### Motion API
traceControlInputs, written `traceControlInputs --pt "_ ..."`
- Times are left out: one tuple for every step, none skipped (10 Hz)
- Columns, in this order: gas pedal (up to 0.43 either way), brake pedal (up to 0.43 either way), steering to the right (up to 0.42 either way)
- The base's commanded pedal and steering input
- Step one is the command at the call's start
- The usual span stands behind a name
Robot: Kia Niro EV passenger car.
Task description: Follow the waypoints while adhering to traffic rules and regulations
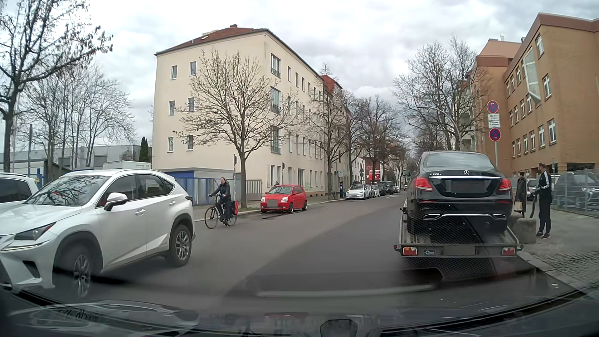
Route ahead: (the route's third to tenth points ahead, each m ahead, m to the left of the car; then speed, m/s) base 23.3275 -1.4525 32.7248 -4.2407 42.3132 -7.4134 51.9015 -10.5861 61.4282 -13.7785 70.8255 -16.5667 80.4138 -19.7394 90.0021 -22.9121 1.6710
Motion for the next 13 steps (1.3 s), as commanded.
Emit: traceControlInputs --pt "0.130 0.012 -0.155" --pt "0.130 0.012 -0.148" --pt "0.130 0.012 -0.143" --pt "0.130 0.012 -0.137" --pt "0.118 0.012 -0.124" --pt "0.118 0.012 -0.111" --pt "0.098 0.012 -0.091" --pt "0.067 0.012 -0.074" --pt "0.067 0.012 -0.060" --pt "0.067 0.012 -0.045" --pt "0.067 0.012 -0.018" --pt "0.067 0.012 0.012" --pt "0.067 0.012 0.033"
